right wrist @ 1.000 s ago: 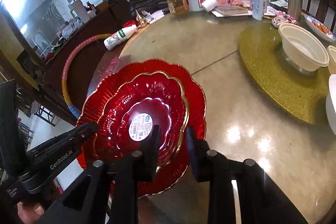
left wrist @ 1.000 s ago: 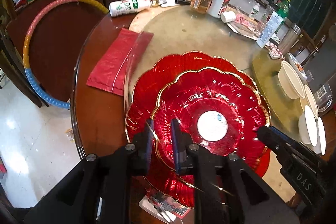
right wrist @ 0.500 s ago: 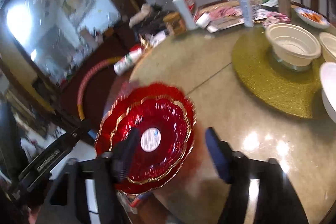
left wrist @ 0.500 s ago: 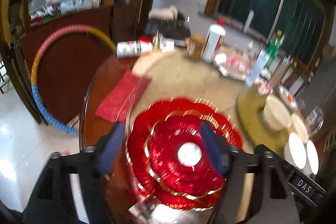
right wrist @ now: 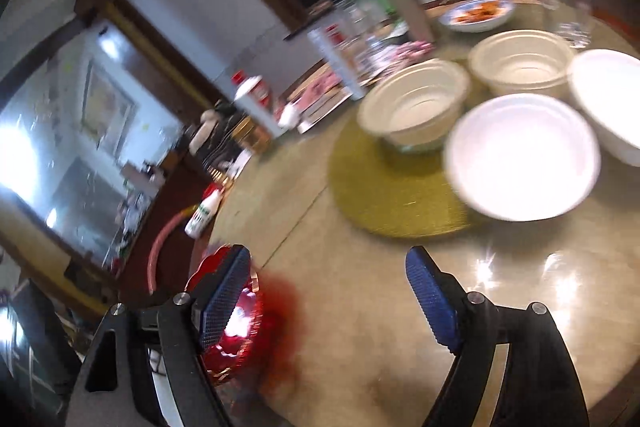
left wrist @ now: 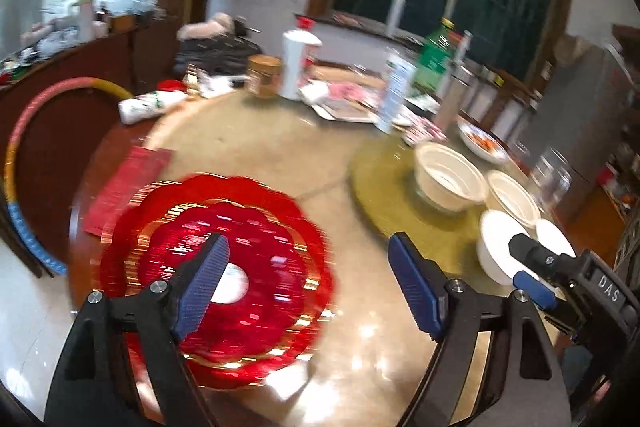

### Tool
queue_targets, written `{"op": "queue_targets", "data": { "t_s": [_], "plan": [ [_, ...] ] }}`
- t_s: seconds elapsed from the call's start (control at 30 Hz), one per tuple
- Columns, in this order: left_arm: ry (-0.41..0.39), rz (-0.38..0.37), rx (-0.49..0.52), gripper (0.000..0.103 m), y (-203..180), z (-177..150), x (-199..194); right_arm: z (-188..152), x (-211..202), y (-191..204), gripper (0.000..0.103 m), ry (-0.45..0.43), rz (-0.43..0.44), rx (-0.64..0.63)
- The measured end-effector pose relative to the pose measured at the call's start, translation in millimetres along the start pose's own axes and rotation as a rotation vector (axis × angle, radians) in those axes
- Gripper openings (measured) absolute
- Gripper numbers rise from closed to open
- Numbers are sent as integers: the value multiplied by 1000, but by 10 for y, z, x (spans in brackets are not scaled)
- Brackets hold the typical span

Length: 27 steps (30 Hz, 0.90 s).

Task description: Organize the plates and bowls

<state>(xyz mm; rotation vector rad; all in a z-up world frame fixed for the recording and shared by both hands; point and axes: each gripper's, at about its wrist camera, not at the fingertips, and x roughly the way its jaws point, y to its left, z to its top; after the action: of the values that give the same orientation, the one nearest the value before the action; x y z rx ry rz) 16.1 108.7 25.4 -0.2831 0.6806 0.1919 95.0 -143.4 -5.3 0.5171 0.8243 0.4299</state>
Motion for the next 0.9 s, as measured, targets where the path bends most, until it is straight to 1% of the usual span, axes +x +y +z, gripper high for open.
{"op": "queue_targets", "data": {
  "t_s": [0.07,0.13,0.23,0.33,0.43,0.53,0.6,0.67,0.7,0.8,0.9],
  "plan": [
    [29,-28,26,82,-187,-14,80,67,-108,-216,82,-7,-47,39],
    [84,-65,50,82,-402,-44,202,136,-205,-452,82,-8,-87,90],
    [157,-115,79,82,-678,-67,374,232,-282,-802,82,4,-126,168],
    [204,-134,94,82,-944,-88,551,311,-280,-1112,83,26,-144,248],
    [240,-149,105,82,-1175,-98,703,371,-221,-1315,83,47,-144,296],
    [264,-141,118,82,-1376,-97,842,441,-123,-1454,78,58,-157,326],
    [269,-147,114,82,-1491,-90,924,454,-59,-1473,72,64,-167,329],
    [286,-141,121,82,-1598,-90,1005,466,5,-1506,62,80,-179,341],
    [288,-147,130,82,-1667,-94,1049,474,29,-1512,61,81,-181,340],
    [299,-115,159,82,-1780,-120,1167,508,114,-1535,55,86,-193,344],
    [323,-108,152,82,-1818,-140,1292,517,157,-1563,52,82,-200,350]
  ]
}}
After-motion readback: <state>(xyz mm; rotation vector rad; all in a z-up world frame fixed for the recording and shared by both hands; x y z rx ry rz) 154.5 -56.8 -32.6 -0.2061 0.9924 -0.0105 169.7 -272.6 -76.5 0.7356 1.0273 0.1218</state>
